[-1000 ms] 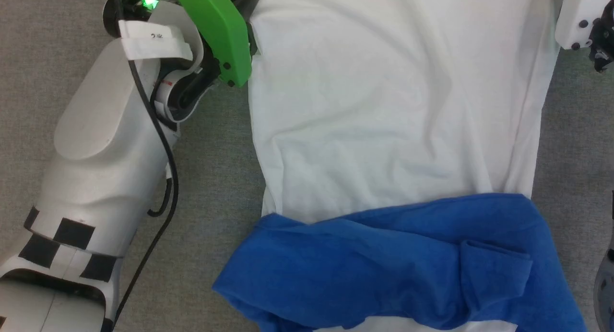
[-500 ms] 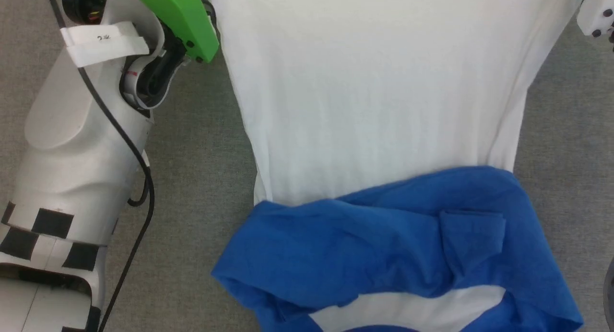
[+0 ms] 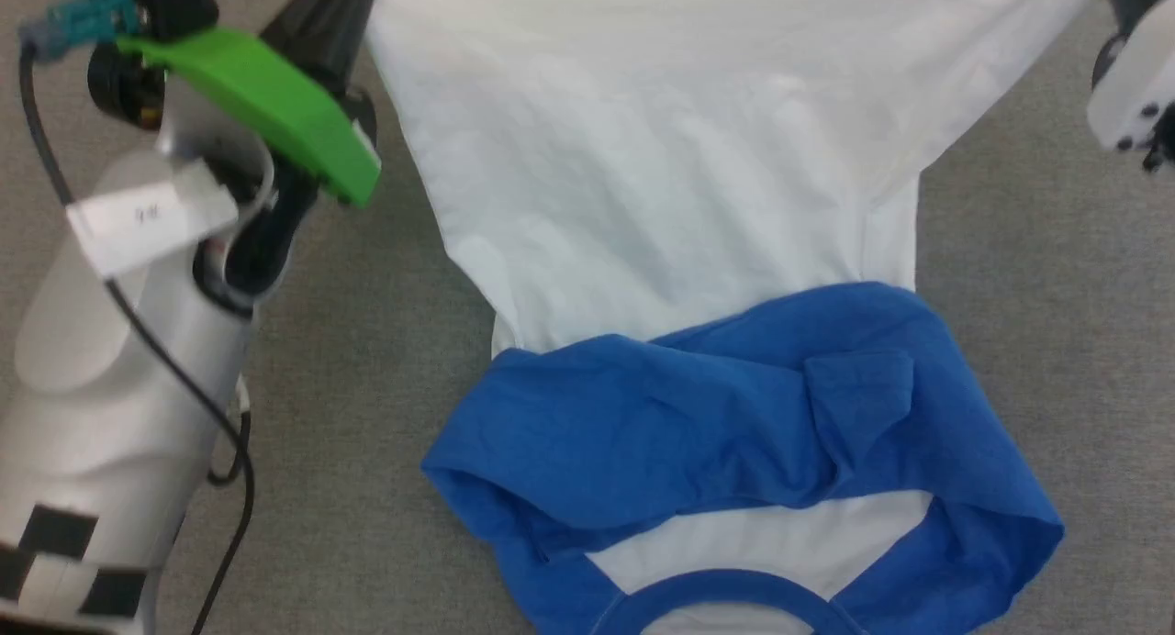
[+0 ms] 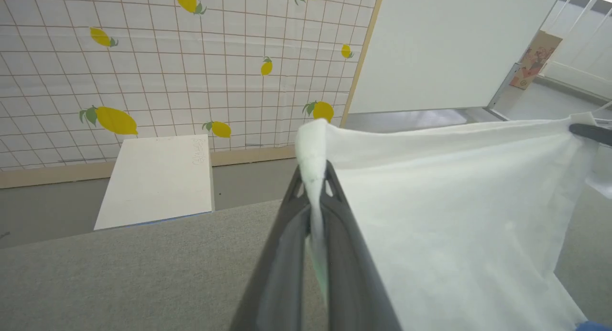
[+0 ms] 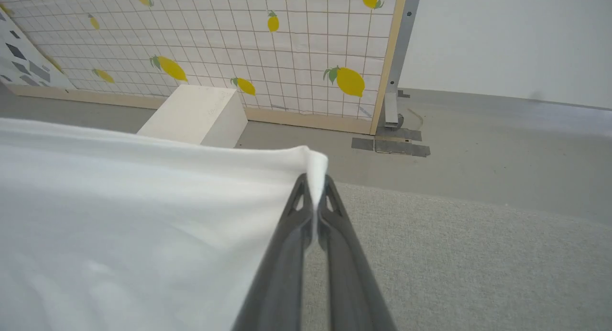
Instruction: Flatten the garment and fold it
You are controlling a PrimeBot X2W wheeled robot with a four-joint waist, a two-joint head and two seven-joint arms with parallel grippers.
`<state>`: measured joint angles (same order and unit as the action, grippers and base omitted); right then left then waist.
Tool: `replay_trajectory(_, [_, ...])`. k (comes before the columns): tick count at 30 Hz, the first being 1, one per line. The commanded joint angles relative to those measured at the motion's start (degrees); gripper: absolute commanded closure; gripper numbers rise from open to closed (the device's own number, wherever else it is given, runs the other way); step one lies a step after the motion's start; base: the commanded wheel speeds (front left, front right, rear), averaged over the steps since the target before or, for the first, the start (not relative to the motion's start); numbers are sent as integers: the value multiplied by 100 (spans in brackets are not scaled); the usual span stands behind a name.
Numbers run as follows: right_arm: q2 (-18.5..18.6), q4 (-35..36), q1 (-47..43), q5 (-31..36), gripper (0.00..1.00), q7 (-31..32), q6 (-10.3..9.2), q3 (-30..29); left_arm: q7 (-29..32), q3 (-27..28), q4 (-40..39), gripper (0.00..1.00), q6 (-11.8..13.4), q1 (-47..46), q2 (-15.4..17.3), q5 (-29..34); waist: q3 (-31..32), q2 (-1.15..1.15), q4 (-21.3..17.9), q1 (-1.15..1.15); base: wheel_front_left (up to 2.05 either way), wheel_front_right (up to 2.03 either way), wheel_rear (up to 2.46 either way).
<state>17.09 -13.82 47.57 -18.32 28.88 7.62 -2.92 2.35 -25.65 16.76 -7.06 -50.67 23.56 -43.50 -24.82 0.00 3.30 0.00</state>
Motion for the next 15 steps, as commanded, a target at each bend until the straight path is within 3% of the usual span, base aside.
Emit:
replay_trajectory(1, [77,195,-317,-161,100,49,-13,-6,-35,25,-187,100,-9,309,154,-78,429,0,14,0,0,0,0])
replay_trajectory(8, [66,1537,-2022,-768,100,330,-13,-352,55,-32,-1663,100,311,2043,661,-226,1092,0,18,0,0,0,0])
replay_trajectory(10, [-161,2173,-3101,-925,100,552,-13,-661,115,-17,-2401,100,626,3038,893,-373,1405,0,35,0,0,0,0])
replay_trajectory(15, [-519,2725,-4280,-1017,100,783,-13,-1037,240,-81,-2947,100,913,4215,1098,-670,1675,0,72,0,0,0,0])
